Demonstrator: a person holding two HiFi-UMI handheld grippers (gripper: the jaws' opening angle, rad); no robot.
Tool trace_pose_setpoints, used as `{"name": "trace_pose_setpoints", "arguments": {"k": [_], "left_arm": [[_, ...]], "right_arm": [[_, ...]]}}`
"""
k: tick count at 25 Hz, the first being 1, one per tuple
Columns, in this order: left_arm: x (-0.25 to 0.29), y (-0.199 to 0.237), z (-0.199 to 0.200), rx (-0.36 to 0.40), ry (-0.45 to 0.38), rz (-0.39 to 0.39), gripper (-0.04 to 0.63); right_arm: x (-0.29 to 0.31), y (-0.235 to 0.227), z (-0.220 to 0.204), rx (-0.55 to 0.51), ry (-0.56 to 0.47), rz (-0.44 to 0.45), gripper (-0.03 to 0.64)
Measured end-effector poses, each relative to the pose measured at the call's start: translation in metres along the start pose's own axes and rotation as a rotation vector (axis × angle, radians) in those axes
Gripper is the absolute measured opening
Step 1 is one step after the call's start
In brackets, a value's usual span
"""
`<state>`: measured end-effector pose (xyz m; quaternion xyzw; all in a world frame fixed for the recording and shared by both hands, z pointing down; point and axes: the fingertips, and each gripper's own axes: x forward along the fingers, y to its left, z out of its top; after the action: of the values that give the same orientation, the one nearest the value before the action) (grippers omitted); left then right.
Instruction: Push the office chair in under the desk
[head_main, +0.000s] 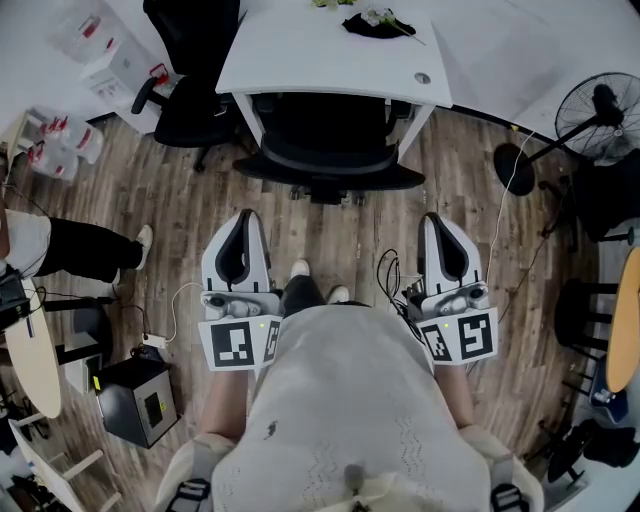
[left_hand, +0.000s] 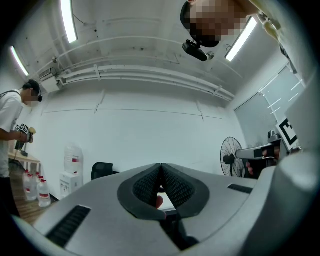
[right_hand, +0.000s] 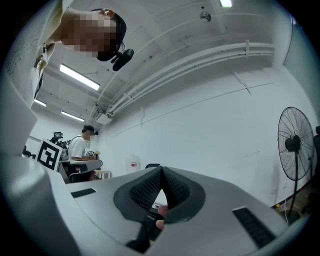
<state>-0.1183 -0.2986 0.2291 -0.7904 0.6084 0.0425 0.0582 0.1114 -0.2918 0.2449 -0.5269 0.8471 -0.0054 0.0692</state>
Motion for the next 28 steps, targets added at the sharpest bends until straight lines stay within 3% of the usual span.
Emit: {"name": "trace_pose_setpoints", "arguments": {"k": [28], "left_arm": [[0.003, -0.01, -0.012, -0.017, 0.018, 0.001, 0.021]], "right_arm": [[0.0, -0.006, -0.006, -0.003, 0.01, 0.012, 0.008]]}}
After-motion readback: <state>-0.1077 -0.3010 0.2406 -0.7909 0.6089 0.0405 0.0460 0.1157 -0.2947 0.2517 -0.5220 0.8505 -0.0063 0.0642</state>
